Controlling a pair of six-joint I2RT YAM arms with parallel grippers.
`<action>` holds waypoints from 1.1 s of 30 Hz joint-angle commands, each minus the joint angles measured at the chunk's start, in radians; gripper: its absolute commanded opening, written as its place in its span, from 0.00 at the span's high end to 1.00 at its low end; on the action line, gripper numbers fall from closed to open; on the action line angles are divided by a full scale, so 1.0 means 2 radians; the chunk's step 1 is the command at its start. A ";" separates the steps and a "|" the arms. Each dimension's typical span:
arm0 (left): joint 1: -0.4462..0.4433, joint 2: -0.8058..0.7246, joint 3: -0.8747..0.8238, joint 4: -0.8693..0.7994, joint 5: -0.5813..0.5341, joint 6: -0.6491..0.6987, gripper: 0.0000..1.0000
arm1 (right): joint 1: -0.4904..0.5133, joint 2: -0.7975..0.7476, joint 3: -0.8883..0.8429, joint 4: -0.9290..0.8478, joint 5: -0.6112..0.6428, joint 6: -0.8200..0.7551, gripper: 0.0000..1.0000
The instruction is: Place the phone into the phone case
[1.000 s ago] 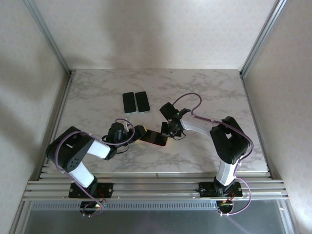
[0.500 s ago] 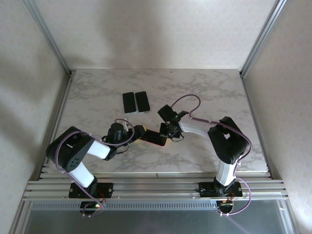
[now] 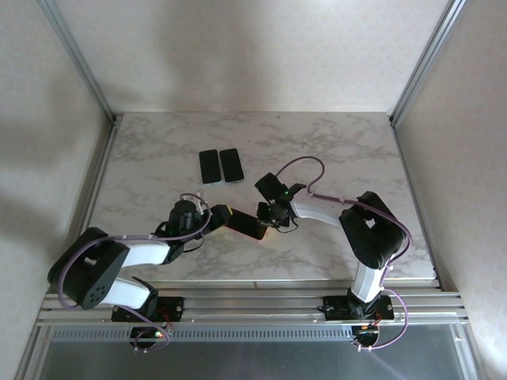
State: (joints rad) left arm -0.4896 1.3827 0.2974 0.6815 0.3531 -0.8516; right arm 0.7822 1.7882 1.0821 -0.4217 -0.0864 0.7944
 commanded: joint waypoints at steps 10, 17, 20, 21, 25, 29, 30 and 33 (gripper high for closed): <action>-0.026 -0.037 -0.023 -0.070 0.006 0.007 0.54 | 0.006 -0.046 -0.009 0.025 -0.050 -0.003 0.69; -0.030 0.013 0.005 -0.054 0.020 0.005 0.58 | 0.001 -0.060 -0.036 0.041 -0.054 -0.003 0.69; -0.032 0.028 0.012 -0.045 0.023 0.001 0.59 | 0.001 -0.064 -0.045 0.047 -0.056 -0.004 0.70; -0.033 0.034 0.015 -0.043 0.022 0.000 0.59 | 0.001 -0.064 -0.048 0.047 -0.056 -0.005 0.70; -0.034 0.053 0.031 -0.036 0.021 -0.001 0.63 | 0.001 -0.063 -0.059 0.055 -0.055 -0.007 0.71; -0.037 0.076 0.051 -0.033 0.017 -0.001 0.64 | 0.000 -0.061 -0.069 0.063 -0.046 -0.008 0.71; -0.037 0.083 0.056 -0.030 0.015 -0.001 0.64 | 0.000 -0.060 -0.070 0.064 -0.045 -0.009 0.71; -0.038 0.106 0.074 -0.020 0.016 -0.003 0.64 | -0.001 -0.061 -0.073 0.060 -0.040 -0.012 0.71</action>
State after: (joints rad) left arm -0.5537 1.5578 0.4007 0.5941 0.3813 -0.8463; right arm 0.7895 1.6901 0.9516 -0.3084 -0.1837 0.7948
